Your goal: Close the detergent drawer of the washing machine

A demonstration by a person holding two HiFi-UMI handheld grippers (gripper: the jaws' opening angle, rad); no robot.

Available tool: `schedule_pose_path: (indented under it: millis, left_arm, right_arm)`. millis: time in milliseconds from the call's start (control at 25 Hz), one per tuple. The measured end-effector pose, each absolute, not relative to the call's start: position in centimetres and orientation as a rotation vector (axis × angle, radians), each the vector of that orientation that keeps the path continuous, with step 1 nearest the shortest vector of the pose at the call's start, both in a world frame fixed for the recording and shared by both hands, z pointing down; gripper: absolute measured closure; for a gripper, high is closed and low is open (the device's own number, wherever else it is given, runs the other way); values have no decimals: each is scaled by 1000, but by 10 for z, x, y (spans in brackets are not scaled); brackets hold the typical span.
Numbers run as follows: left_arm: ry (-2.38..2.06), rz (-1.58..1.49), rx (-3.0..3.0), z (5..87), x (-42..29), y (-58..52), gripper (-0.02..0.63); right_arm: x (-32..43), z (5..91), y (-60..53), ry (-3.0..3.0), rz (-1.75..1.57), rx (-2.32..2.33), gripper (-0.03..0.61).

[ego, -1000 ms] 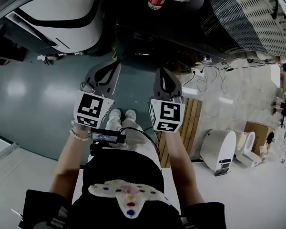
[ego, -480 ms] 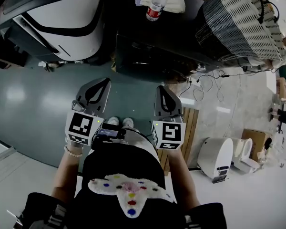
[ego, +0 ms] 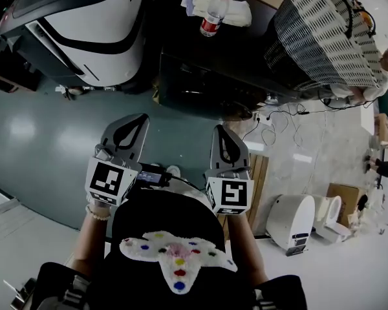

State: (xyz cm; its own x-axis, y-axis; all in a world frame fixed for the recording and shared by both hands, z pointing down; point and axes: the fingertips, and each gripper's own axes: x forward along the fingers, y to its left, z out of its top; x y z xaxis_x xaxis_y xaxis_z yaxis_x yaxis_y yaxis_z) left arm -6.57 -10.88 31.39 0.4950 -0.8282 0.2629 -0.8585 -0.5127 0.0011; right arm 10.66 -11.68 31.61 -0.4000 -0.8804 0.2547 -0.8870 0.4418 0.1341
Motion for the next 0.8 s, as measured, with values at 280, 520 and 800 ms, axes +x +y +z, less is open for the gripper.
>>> schedule_pose_path:
  millis: [280,520,800]
  left_arm:
    - [-1469,340,2625,308,-55,-104,603]
    - [-1471,348,2631,306,-53,-105,603]
    - [-1457,332,2654,302,-47,-106,603]
  right_arm:
    - [110,311,-119,-2419,32,1538,574]
    - [109,310,-118,-2420,29,1530,574]
    - [105,311,-111,-2419,27,1519,574]
